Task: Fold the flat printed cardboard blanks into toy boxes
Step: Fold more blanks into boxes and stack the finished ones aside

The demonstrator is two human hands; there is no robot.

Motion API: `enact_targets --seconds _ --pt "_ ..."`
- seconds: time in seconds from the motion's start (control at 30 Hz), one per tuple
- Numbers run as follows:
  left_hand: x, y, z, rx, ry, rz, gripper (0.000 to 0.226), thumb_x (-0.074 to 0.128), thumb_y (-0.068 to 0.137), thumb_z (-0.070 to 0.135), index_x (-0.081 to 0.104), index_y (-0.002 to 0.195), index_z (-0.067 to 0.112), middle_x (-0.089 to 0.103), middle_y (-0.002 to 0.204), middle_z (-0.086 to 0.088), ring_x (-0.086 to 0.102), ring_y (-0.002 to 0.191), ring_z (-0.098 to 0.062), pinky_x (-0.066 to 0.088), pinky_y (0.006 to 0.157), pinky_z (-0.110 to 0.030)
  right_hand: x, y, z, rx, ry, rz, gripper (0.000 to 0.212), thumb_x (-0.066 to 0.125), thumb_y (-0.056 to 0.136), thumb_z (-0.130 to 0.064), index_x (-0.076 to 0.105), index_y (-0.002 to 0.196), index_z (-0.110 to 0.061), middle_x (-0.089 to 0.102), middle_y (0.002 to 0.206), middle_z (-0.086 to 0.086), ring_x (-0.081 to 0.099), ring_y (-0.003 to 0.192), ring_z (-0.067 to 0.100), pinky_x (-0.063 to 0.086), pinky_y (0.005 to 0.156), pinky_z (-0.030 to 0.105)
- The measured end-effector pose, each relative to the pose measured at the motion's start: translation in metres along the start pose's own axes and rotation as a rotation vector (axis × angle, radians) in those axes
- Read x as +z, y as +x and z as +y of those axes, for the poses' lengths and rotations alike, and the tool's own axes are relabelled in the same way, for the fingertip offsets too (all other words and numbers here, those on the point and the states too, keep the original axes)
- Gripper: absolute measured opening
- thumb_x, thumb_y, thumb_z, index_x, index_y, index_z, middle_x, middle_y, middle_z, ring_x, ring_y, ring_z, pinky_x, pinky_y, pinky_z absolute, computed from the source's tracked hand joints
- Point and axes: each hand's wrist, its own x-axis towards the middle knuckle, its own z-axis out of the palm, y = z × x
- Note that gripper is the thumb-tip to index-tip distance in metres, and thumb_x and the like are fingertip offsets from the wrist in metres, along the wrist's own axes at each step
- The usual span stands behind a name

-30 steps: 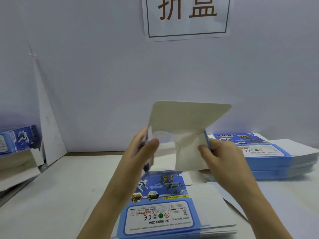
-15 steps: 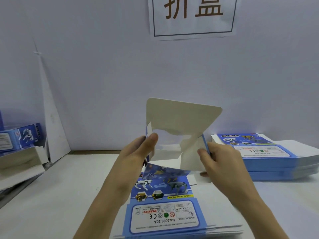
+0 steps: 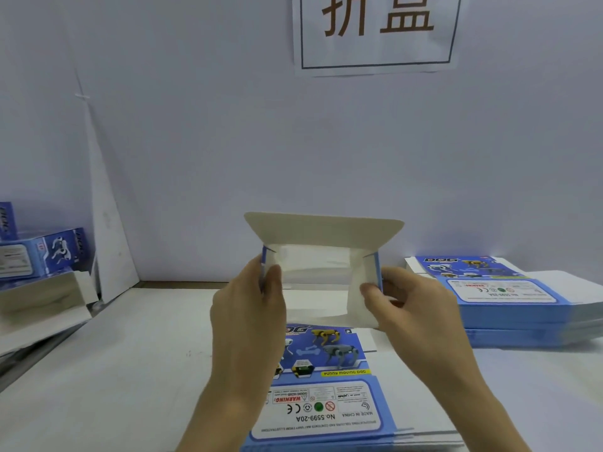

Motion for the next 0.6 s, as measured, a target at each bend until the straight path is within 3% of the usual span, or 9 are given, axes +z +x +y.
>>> enact_targets --seconds 0.07,0.13,0.27,0.37,0.47,0.5,0.53,0.57,0.6 --pt "0.002 -0.002 0.005 0.048 0.064 0.029 0.034 0.043 0.098 0.011 0.031 0.066 0.017 0.031 0.045 0.01 0.033 0.043 -0.015 0.022 0.047 -0.026 -0.001 0.0 0.004 -0.039 -0.08 0.046 0.042 0.059 0.088 -0.006 0.045 0.057 -0.031 0.052 0.051 -0.017 0.054 0.058 -0.008 0.037 0.05 0.006" --pt "0.001 -0.005 0.01 0.075 0.087 0.073 0.029 0.044 0.096 0.006 0.034 0.072 0.02 0.026 0.043 0.013 0.029 0.041 -0.011 0.018 0.046 -0.023 0.0 0.001 0.006 -0.035 -0.163 0.076 0.044 0.057 0.088 -0.003 0.037 0.054 -0.023 0.043 0.048 -0.01 0.048 0.055 0.0 0.035 0.051 0.013" --pt "0.002 -0.003 0.003 0.09 0.052 0.059 0.044 0.046 0.096 0.01 0.031 0.06 0.031 0.033 0.04 0.008 0.034 0.04 -0.015 0.023 0.045 -0.018 0.0 0.002 0.004 0.042 -0.015 -0.017 0.031 0.059 0.091 -0.015 0.05 0.07 -0.037 0.057 0.069 -0.024 0.059 0.072 -0.013 0.053 0.06 0.015" --pt "0.004 -0.005 0.0 0.119 0.135 0.028 0.037 0.046 0.096 0.006 0.044 0.065 0.025 0.036 0.045 0.012 0.036 0.043 -0.015 0.027 0.044 -0.018 0.001 0.001 0.005 0.108 0.005 -0.039 0.04 0.055 0.09 -0.009 0.045 0.078 -0.046 0.058 0.076 -0.022 0.064 0.072 0.002 0.06 0.066 0.036" --pt "0.005 -0.008 0.004 0.174 0.054 -0.022 0.033 0.047 0.096 0.014 0.043 0.067 0.028 0.042 0.048 0.012 0.044 0.05 -0.014 0.034 0.051 -0.012 0.001 0.002 0.008 0.17 -0.001 -0.036 0.039 0.054 0.09 -0.006 0.045 0.083 -0.043 0.06 0.078 -0.016 0.063 0.071 0.013 0.059 0.064 0.043" --pt "0.004 -0.008 0.006 0.172 -0.056 -0.063 0.024 0.048 0.096 0.026 0.05 0.074 0.032 0.052 0.058 0.014 0.05 0.059 -0.006 0.034 0.053 -0.01 0.0 0.004 0.01 0.21 0.081 -0.018 0.036 0.057 0.089 -0.007 0.048 0.084 -0.042 0.063 0.08 -0.012 0.065 0.07 0.013 0.06 0.062 0.041" --pt "0.003 -0.007 0.007 0.116 -0.161 -0.142 0.01 0.05 0.093 0.042 0.058 0.095 0.035 0.064 0.081 0.018 0.056 0.073 0.004 0.036 0.062 -0.008 -0.003 0.006 0.011 0.264 0.205 0.005 0.032 0.061 0.088 -0.008 0.051 0.086 -0.038 0.067 0.083 -0.006 0.067 0.068 0.013 0.059 0.056 0.038" --pt "0.002 -0.005 0.007 0.062 -0.264 -0.196 0.043 0.053 0.086 0.058 0.052 0.124 0.038 0.062 0.112 0.024 0.055 0.097 0.012 0.038 0.077 -0.009 -0.005 0.008 0.011 0.326 0.342 0.027 0.027 0.064 0.087 -0.008 0.054 0.089 -0.033 0.068 0.086 0.002 0.069 0.067 0.015 0.058 0.051 0.033" --pt "0.003 -0.005 0.003 0.041 -0.363 -0.242 0.074 0.055 0.077 0.069 0.033 0.142 0.042 0.047 0.136 0.028 0.045 0.118 0.014 0.036 0.09 -0.011 -0.008 0.011 0.012 0.389 0.466 0.042 0.022 0.065 0.087 -0.007 0.056 0.092 -0.027 0.068 0.088 0.007 0.07 0.065 0.017 0.056 0.048 0.029"
